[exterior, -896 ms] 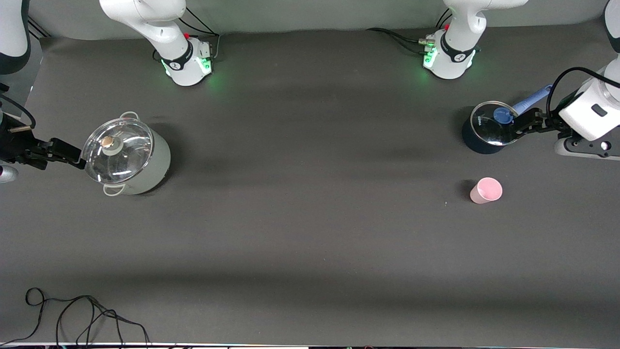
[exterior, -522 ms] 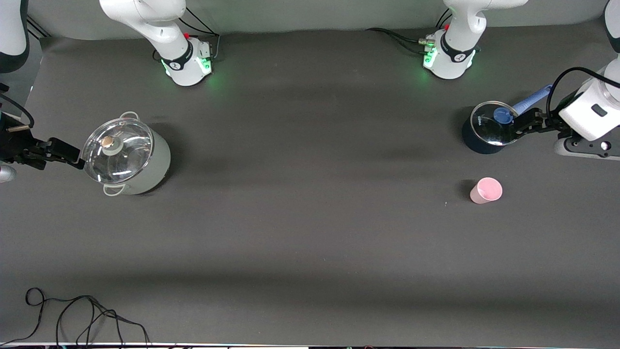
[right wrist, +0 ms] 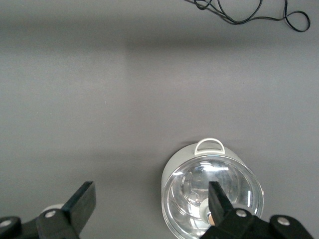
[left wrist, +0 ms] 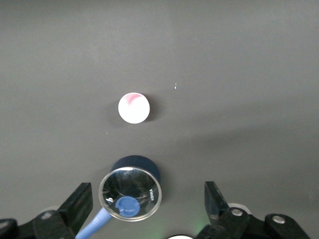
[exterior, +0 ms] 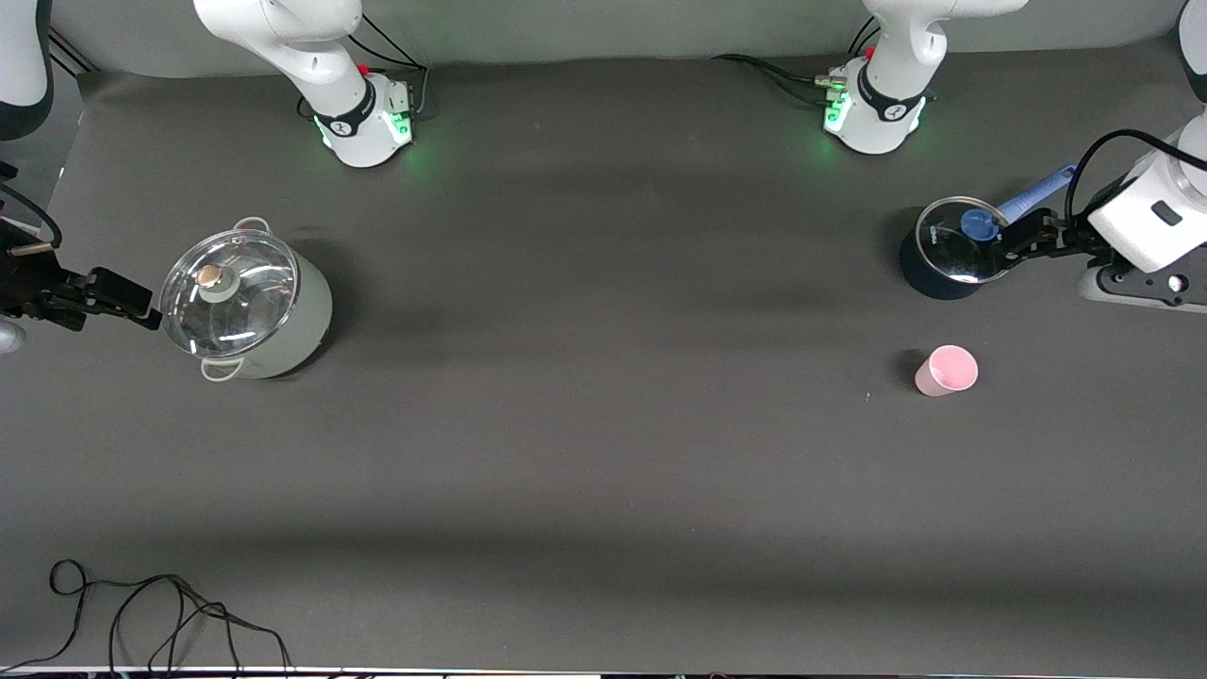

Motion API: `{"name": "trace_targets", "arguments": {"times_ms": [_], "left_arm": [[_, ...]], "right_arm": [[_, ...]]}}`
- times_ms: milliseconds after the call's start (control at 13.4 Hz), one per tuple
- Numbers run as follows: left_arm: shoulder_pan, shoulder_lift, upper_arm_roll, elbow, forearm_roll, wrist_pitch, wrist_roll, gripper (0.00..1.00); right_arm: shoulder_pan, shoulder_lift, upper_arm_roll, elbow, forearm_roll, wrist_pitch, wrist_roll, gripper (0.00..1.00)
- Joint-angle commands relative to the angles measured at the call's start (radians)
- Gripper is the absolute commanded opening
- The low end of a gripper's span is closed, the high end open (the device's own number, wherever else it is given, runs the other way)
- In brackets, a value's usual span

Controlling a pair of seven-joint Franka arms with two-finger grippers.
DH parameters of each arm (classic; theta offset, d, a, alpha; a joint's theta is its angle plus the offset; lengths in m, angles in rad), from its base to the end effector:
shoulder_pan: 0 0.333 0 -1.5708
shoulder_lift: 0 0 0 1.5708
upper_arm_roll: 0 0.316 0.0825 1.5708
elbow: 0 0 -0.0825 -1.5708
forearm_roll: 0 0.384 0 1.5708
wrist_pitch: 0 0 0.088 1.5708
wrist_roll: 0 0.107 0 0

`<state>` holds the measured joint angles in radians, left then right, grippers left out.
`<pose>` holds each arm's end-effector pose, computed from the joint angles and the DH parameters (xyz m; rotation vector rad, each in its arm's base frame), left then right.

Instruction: Transfer pink cup from left to right arm

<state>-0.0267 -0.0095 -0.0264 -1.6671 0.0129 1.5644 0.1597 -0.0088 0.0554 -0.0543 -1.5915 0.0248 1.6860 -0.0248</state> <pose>0.5462 -0.0277 0.5840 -3.1122 0.3332 0.1469 0.5802 -0.0334 0.5936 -3.1204 0.0632 -0.0626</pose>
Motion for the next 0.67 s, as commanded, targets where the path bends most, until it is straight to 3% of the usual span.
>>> {"name": "trace_targets", "arguments": {"times_ms": [0,373,597], "left_arm": [[0.034,0.003,0.014,0.003,0.012,0.008,0.188,1.00],[0.091,0.032,0.016,0.007,0.044,0.071,0.683,0.99],[0.195,0.075,0.014,0.020,-0.025,0.121,1.091,0.99]], "right_arm": [[-0.002,0.011,0.005,0.025,-0.009,-0.012,0.025,1.00],[-0.003,0.004,0.004,0.025,-0.008,-0.048,0.009,1.00],[-0.003,0.000,0.002,0.025,-0.009,-0.049,0.008,1.00]]}}
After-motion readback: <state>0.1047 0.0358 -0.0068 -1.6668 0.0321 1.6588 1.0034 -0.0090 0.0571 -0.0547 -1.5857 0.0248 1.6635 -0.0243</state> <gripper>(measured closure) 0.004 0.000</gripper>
